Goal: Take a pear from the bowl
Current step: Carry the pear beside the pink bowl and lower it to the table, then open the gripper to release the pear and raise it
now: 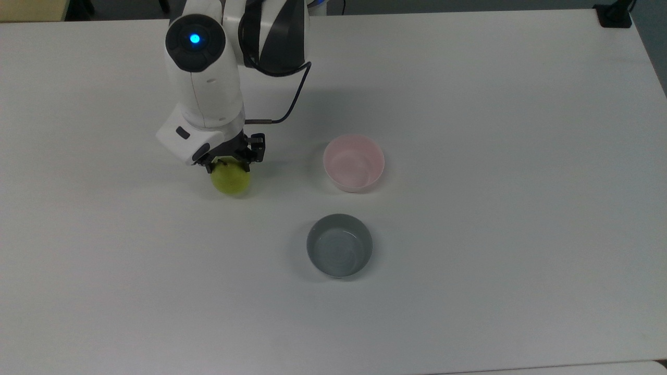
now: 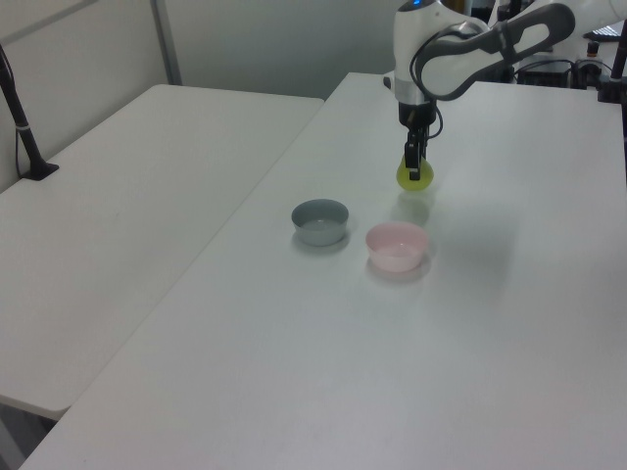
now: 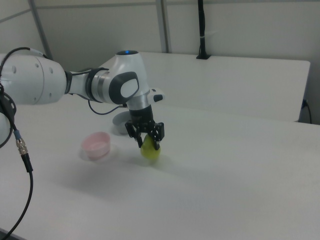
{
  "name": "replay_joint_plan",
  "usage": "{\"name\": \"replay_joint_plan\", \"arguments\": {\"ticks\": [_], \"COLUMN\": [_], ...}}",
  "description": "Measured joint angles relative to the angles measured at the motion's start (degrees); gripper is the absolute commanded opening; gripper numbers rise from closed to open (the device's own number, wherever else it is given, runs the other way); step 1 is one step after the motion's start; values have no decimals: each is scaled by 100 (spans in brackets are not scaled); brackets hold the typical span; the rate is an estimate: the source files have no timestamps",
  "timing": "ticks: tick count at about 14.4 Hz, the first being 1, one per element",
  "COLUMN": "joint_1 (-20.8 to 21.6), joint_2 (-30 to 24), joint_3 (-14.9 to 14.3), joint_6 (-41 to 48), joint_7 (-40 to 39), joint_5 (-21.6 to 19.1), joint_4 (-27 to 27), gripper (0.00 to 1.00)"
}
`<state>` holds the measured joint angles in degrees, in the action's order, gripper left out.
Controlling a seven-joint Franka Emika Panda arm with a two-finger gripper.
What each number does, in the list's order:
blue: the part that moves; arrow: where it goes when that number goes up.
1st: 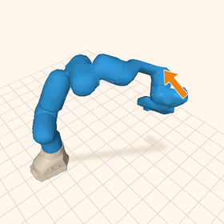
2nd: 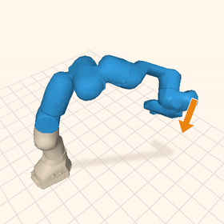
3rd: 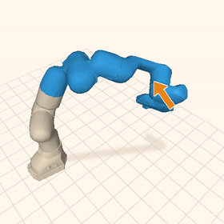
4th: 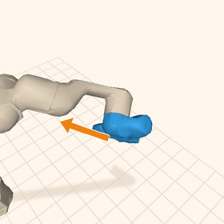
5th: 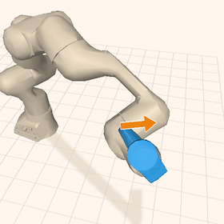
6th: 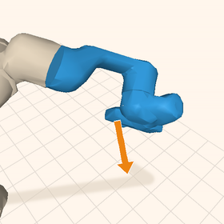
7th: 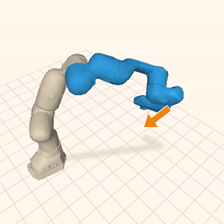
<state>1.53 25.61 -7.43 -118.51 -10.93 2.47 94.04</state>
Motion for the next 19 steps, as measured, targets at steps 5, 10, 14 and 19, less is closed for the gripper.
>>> {"name": "replay_joint_plan", "arguments": {"ticks": [5, 10, 14, 19], "joint_1": [0, 0, 37, 302], "joint_2": [167, 121, -286, -1001], "joint_3": [0, 0, 9, 26], "joint_6": [-153, -154, 172, 1012], "joint_7": [0, 85, 248, 650], "joint_5": [109, 131, 131, 131], "joint_4": [-11, -87, -131, -163], "gripper": [79, 100, 100, 100]}}
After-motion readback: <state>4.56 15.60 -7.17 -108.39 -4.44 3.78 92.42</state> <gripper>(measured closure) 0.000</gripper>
